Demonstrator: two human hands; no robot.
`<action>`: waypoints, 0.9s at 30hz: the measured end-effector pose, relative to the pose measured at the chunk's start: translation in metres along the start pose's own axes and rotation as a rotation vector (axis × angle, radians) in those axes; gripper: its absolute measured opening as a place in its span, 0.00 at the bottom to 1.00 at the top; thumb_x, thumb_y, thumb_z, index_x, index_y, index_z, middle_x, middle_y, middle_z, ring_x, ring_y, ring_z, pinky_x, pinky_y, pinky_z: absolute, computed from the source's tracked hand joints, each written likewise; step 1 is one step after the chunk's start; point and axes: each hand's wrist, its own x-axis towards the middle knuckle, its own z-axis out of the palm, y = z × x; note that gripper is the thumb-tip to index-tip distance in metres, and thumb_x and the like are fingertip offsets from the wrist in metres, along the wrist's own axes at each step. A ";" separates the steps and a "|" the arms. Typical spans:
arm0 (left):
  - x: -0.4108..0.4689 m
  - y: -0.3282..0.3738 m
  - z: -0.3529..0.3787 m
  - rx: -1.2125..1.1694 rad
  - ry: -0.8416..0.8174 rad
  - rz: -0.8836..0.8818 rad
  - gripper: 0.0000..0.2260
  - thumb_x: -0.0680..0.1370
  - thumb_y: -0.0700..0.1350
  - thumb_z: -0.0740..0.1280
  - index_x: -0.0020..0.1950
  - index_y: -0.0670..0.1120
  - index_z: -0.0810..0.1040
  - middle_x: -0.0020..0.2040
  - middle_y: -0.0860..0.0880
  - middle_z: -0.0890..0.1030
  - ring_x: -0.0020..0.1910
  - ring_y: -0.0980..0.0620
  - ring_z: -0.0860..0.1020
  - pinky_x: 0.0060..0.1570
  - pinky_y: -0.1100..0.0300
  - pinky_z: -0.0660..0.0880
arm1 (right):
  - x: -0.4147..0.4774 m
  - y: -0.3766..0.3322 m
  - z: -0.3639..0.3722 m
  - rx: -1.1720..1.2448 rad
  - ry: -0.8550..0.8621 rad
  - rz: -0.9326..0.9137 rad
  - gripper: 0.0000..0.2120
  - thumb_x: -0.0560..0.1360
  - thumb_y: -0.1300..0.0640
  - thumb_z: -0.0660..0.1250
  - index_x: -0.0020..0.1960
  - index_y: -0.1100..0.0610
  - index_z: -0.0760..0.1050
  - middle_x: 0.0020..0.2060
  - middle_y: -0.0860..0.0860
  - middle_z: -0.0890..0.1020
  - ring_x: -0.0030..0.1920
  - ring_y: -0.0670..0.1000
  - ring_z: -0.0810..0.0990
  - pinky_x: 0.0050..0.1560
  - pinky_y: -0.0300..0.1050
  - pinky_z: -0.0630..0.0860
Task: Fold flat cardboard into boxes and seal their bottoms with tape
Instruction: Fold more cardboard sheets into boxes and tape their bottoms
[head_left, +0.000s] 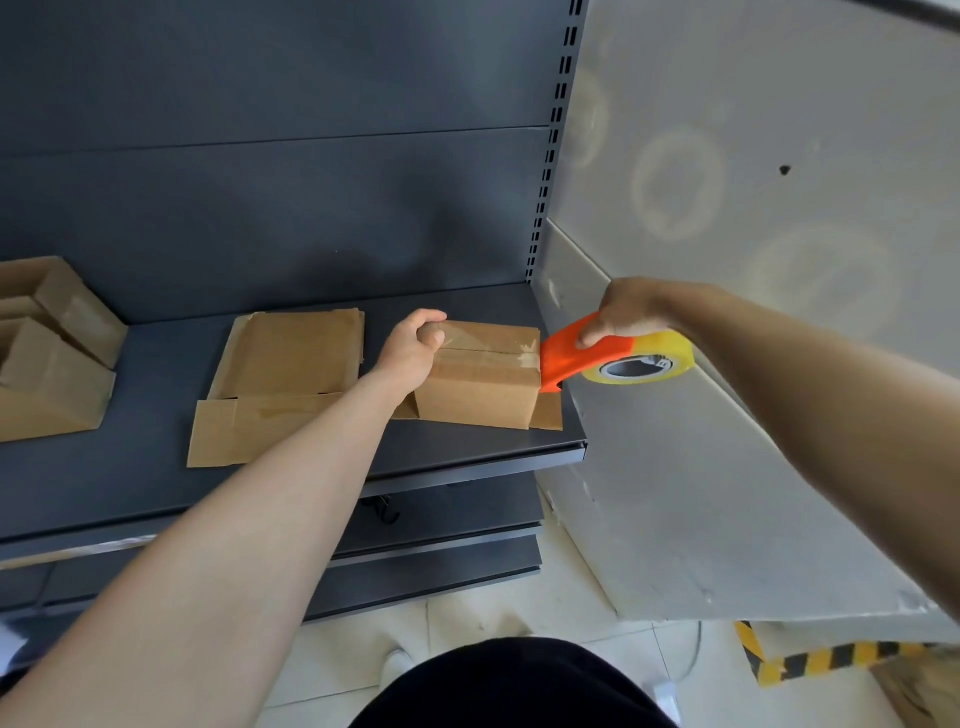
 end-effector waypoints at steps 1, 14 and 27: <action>0.000 0.000 0.001 0.001 0.001 -0.005 0.14 0.83 0.42 0.56 0.67 0.50 0.72 0.68 0.48 0.71 0.66 0.48 0.69 0.59 0.60 0.66 | 0.000 0.001 0.001 0.007 0.007 0.001 0.25 0.67 0.36 0.70 0.50 0.57 0.73 0.47 0.55 0.77 0.48 0.59 0.77 0.48 0.47 0.72; -0.006 0.006 -0.001 0.066 0.070 -0.147 0.21 0.81 0.48 0.60 0.72 0.46 0.59 0.66 0.44 0.71 0.61 0.47 0.72 0.53 0.57 0.69 | 0.020 -0.002 0.031 0.113 0.244 0.071 0.26 0.74 0.40 0.65 0.60 0.62 0.74 0.54 0.60 0.78 0.54 0.61 0.77 0.46 0.46 0.71; -0.007 -0.004 -0.010 0.114 0.088 -0.168 0.17 0.79 0.50 0.64 0.64 0.42 0.72 0.61 0.45 0.77 0.58 0.47 0.75 0.54 0.56 0.71 | 0.097 -0.056 0.044 -0.052 0.159 -0.109 0.28 0.75 0.38 0.63 0.72 0.49 0.67 0.68 0.56 0.71 0.71 0.61 0.62 0.70 0.55 0.60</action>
